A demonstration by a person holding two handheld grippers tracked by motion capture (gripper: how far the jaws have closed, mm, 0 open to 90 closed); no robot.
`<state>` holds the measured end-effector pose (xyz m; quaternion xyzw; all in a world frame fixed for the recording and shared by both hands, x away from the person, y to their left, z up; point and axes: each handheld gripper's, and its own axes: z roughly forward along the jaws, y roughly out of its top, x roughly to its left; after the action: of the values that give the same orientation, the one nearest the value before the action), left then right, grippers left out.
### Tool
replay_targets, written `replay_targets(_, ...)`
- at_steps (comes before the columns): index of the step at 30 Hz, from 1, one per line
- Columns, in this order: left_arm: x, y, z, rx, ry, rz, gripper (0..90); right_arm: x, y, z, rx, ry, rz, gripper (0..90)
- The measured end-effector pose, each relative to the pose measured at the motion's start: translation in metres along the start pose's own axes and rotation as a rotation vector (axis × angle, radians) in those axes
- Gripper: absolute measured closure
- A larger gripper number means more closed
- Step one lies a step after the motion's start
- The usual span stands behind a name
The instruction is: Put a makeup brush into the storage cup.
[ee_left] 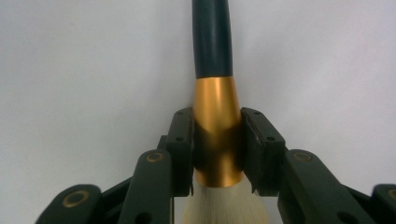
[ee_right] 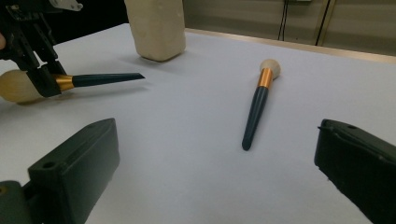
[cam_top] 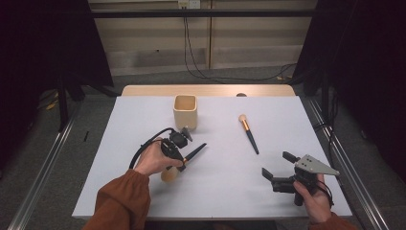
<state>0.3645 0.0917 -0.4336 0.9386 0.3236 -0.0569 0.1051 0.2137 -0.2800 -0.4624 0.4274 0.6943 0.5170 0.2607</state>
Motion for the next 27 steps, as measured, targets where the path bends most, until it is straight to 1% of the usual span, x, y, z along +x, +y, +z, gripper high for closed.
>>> replay_targets(1, 0.001, -0.001, -0.002, -0.015, 0.006, -0.007, 66.5, 0.0, 0.0, 0.0, 0.0, 0.0, 0.0, 0.0)
replay_targets(2, 0.002, -0.002, -0.004, -0.038, -0.003, -0.018, 66.4, 0.0, 0.0, 0.0, 0.0, 0.0, 0.0, 0.0)
replay_targets(4, 0.004, -0.004, -0.008, -0.075, 0.006, -0.024, 66.5, 0.0, 0.0, 0.0, 0.001, 0.001, -0.001, 0.0)
replay_targets(6, 0.006, -0.006, -0.012, -0.127, 0.011, -0.013, 66.5, 0.0, 0.0, 0.0, 0.0, -0.001, 0.001, 0.0)
replay_targets(8, 0.008, -0.008, -0.016, -0.174, 0.018, -0.027, 66.5, 0.0, 0.0, 0.0, 0.0, -0.001, 0.001, 0.0)
replay_targets(9, 0.01, -0.009, -0.018, -0.2, 0.027, -0.024, 66.5, 0.0, 0.0, 0.0, 0.0, -0.001, 0.0, 0.0)
replay_targets(10, 0.011, -0.011, -0.019, -0.231, 0.018, -0.031, 66.5, 0.0, 0.0, 0.0, 0.0, 0.0, 0.0, 0.0)
replay_targets(11, 0.012, -0.012, -0.021, -0.243, 0.01, -0.033, 66.5, 0.0, 0.0, 0.0, 0.0, -0.001, 0.0, 0.0)
replay_targets(13, 0.012, -0.016, -0.024, -0.282, 0.007, -0.022, 66.5, 0.0, 0.0, 0.0, -0.001, -0.001, 0.002, 0.0)
replay_targets(14, 0.012, -0.018, -0.026, -0.308, 0.005, -0.022, 66.4, 0.0, 0.0, 0.0, -0.001, -0.001, 0.002, 0.0)
replay_targets(15, 0.013, -0.02, -0.027, -0.344, 0.005, -0.028, 66.5, 0.0, 0.0, 0.0, -0.001, -0.001, 0.002, 0.0)
replay_targets(17, 0.014, -0.025, -0.03, -0.411, -0.003, -0.017, 66.4, 0.0, 0.0, -0.001, 0.0, 0.0, -0.001, 0.0)
replay_targets(18, 0.015, -0.027, -0.031, -0.441, -0.003, -0.021, 66.4, 0.0, 0.0, -0.001, -0.002, 0.0, -0.003, 0.0)
replay_targets(21, 0.016, -0.033, -0.032, -0.518, 0.003, -0.026, 66.4, 0.0, 0.0, -0.001, -0.004, 0.001, 0.001, 0.0)
replay_targets(26, 0.015, -0.041, -0.032, -0.602, 0.028, -0.014, 66.4, 0.0, 0.0, -0.001, -0.004, 0.001, 0.002, 0.0)
replay_targets(27, 0.015, -0.042, -0.032, -0.612, 0.024, -0.013, 66.4, 0.0, 0.0, -0.001, -0.004, 0.001, 0.002, 0.0)
